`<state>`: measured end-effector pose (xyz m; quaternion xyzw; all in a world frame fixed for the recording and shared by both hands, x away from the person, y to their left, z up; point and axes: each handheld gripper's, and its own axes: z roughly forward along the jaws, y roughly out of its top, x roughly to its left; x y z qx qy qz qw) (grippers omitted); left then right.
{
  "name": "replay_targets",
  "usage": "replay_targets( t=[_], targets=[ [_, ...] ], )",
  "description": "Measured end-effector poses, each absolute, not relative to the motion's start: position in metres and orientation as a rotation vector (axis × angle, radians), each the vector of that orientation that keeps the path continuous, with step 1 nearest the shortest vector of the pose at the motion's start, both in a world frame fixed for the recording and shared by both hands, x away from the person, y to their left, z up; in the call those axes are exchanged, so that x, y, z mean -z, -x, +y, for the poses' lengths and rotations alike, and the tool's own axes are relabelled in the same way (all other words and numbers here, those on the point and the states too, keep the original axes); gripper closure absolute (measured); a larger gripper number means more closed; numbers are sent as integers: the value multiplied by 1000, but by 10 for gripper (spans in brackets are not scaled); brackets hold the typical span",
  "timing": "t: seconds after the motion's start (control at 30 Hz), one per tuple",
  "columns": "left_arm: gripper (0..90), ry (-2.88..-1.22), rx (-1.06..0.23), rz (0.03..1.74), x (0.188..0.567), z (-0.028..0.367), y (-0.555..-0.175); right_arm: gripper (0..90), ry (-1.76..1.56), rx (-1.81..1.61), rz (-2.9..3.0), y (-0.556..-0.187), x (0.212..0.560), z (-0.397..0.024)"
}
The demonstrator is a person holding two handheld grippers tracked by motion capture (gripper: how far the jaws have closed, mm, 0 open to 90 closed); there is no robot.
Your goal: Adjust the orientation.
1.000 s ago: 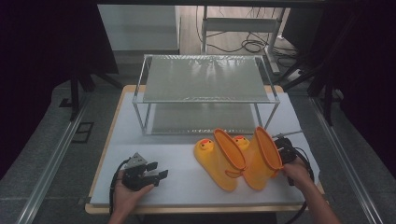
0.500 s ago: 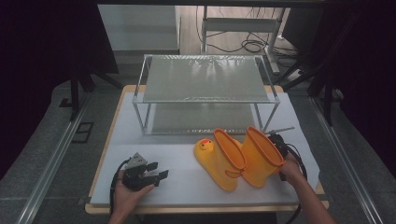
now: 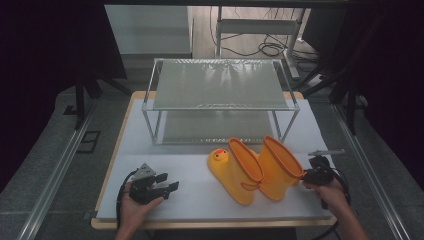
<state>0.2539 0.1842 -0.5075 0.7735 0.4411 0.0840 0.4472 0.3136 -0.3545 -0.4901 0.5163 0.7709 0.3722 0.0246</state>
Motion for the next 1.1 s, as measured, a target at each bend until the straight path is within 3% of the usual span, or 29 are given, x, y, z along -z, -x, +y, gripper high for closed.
replay_targets(
  t=[0.37,1.1],
  targets=[
    [401,-1921,-205,1085,508,182,-254,881,-1503,-1175,2435,-257,495,-360],
    [401,-1913,-212,1085,506,185,-252,889,-1457,-1207,2482,-270,500,-311]
  ],
)
